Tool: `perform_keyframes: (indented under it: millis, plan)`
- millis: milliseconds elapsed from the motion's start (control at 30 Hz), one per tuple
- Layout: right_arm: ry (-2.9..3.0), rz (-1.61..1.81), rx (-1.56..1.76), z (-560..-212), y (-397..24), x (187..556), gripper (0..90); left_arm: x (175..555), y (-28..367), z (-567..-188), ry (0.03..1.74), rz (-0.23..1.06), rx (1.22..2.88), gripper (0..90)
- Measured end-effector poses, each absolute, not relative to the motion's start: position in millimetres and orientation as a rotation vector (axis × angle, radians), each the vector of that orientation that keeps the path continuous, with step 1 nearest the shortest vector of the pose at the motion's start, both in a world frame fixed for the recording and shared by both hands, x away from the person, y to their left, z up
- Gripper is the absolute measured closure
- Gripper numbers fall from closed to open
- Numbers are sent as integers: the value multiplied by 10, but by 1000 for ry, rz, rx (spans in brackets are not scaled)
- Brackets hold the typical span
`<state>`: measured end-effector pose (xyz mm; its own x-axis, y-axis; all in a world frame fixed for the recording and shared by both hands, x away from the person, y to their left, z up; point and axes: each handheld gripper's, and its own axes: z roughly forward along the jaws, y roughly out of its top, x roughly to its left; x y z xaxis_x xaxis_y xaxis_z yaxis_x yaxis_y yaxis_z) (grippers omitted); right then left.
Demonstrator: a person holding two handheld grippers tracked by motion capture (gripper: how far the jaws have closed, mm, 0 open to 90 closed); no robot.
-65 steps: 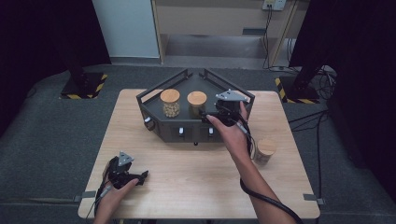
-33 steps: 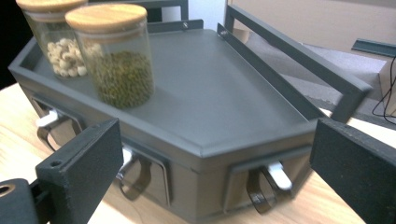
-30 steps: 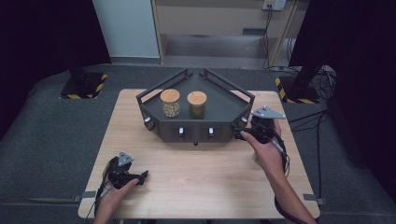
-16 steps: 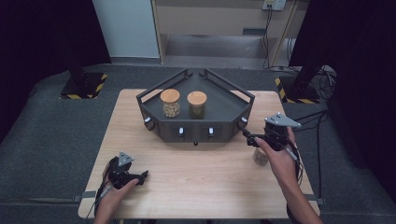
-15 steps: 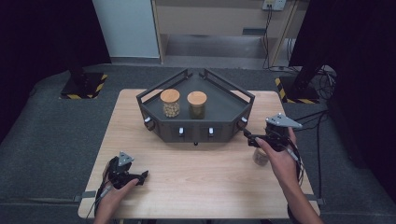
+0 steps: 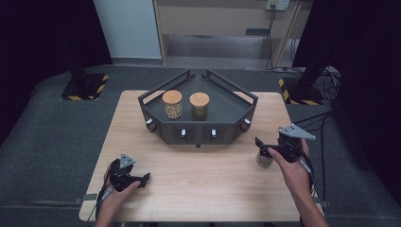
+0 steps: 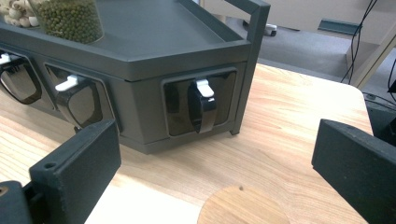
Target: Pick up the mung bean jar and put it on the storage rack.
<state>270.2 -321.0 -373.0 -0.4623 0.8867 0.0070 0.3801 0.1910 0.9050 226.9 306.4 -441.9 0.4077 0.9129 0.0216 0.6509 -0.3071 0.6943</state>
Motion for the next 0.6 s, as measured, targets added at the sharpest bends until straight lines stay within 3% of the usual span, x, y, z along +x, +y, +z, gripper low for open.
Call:
perform_keyframes:
  millis: [600]
  plan:
    - [1917,1217,1230,-3978,-3293,2563,14,2270,3065,-4419,1324,560,2062,0]
